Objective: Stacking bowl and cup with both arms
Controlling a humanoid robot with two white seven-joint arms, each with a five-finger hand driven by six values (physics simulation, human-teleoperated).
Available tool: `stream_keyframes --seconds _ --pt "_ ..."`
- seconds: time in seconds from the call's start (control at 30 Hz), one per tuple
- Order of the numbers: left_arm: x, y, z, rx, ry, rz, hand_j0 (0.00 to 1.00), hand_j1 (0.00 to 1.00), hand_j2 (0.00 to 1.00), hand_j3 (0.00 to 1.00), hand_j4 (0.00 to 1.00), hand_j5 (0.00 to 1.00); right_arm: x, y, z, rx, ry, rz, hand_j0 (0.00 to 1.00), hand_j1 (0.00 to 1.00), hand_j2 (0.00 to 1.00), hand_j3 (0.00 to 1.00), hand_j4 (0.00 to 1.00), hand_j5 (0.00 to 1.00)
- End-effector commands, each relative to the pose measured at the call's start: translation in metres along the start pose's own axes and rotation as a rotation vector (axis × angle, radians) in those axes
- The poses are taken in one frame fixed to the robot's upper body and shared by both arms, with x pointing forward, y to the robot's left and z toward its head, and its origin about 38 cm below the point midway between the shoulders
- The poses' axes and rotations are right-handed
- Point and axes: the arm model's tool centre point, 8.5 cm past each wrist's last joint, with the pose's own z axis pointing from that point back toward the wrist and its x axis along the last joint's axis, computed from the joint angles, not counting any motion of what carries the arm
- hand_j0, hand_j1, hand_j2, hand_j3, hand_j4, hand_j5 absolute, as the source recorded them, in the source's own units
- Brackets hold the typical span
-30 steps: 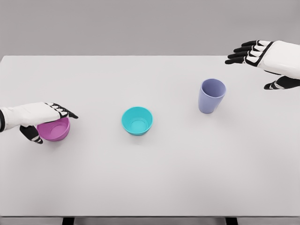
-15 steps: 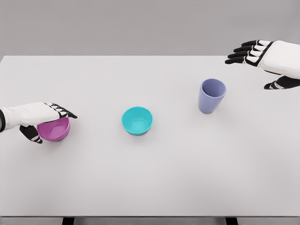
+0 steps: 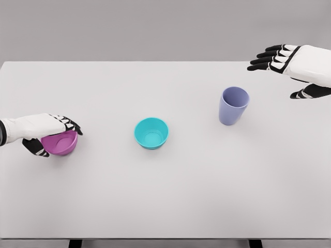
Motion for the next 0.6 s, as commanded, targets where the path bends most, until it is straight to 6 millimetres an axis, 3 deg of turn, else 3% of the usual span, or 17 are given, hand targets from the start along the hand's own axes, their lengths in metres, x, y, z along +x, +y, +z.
stream_keyframes --seconds 0.0,0.57 --pt "0.000 0.001 0.001 0.004 -0.002 0.003 0.67 0.67 0.67 0.67 0.67 0.67 -0.001 0.000 0.000 -0.003 0.001 -0.006 1.00 1.00 1.00 1.00 1.00 1.00" --pt "0.011 0.027 0.007 0.065 -0.055 -0.050 0.59 0.59 0.59 0.59 0.59 0.59 -0.001 -0.001 0.000 -0.005 0.001 -0.006 1.00 1.00 1.00 1.00 1.00 1.00"
